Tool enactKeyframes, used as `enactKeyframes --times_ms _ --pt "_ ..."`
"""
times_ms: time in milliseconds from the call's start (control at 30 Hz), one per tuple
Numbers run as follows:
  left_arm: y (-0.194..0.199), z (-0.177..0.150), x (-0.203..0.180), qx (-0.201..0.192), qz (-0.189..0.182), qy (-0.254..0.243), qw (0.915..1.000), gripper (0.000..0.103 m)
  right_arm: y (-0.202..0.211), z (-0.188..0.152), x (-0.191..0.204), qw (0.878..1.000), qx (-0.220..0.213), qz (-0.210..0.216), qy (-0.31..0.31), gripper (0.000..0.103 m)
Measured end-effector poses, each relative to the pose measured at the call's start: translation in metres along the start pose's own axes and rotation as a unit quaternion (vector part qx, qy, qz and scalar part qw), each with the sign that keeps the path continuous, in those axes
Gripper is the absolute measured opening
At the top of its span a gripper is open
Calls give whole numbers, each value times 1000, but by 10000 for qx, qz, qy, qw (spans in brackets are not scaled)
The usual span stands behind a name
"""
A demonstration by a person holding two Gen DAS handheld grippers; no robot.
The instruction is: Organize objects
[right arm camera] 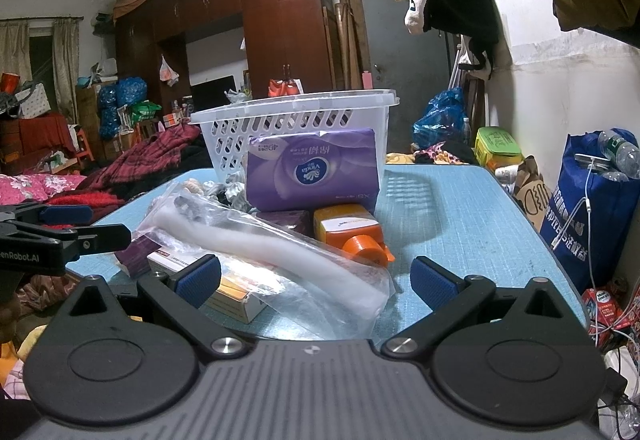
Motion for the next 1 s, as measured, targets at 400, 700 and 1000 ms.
enactKeyframes --times_ms 400,700,1000 --pt "-3 -2 1 28 15 13 10000 103 0 0 0 10000 0 1 -7 103" --pt "-4 0 0 -50 -113 79 9999 103 -2 -1 -1 10000 8 -2 -9 103" --pt "-29 25 -9 -133 -353 131 9992 103 -9 19 -20 9994 -340 43 61 103"
Point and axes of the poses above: each gripper's, at about its wrist camera, not at the fingertips, and y roughly against the way its jaws point, x to its left, z to its top, the point moved 6 cm from there along -y, roughly the way its jaws point, and after that the axes turned 15 degrees about z, right-handed, at the moved point
